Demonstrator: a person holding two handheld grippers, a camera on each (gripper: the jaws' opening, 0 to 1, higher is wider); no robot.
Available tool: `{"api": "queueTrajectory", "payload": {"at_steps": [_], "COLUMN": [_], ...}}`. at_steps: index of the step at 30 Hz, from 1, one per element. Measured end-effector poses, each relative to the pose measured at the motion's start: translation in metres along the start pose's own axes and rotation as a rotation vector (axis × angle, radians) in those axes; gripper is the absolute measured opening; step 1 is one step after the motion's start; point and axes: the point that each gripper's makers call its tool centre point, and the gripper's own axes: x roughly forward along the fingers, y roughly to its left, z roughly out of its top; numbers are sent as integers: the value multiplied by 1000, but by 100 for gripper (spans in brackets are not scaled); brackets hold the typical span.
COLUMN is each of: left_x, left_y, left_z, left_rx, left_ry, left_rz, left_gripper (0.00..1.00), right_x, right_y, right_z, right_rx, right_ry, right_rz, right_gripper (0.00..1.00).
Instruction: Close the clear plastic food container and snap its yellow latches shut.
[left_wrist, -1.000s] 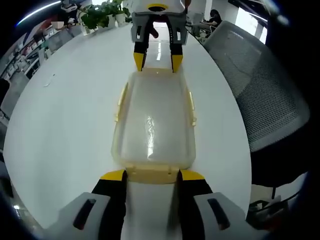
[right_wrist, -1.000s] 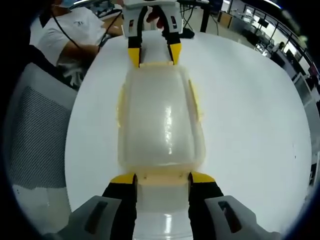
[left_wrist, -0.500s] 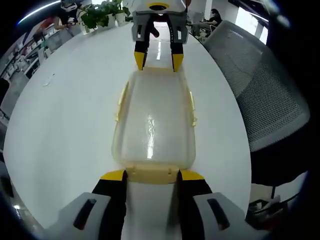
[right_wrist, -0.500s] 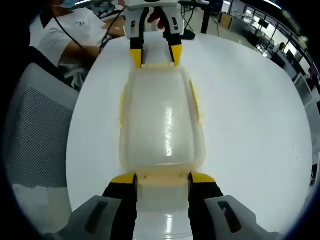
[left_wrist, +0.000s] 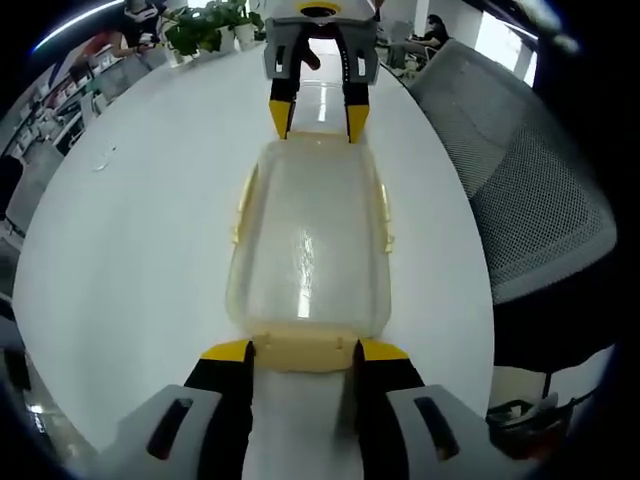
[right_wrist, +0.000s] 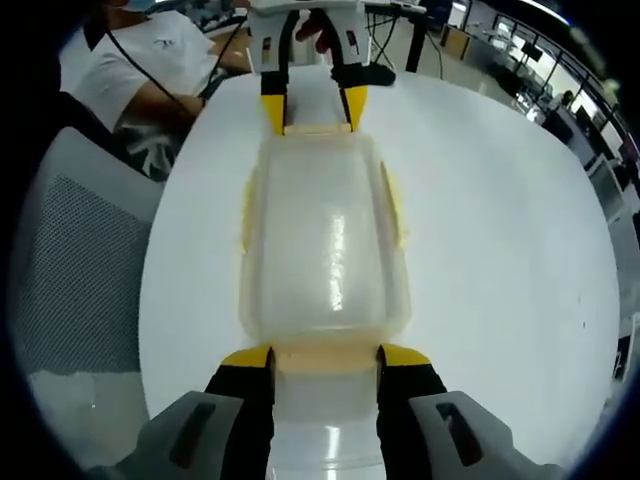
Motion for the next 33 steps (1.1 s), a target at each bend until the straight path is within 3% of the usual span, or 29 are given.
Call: {"api": "queueTrajectory", "payload": {"at_steps": [19,33], "left_x": [-31,-52], "left_y": [0,5], "left_z": [26,42], "left_rx": [-8,-6], "left_ry": [-29,-14], "left_rz": [61,65], "left_gripper": [38,38], "right_x": [-41,-66], "right_y": [-6,-9], "right_z": [5,10], "right_rx": [-68,-55], "right_ry": [-15,-32], "right_rz": [-20,-15], "right_gripper": [39,39]}}
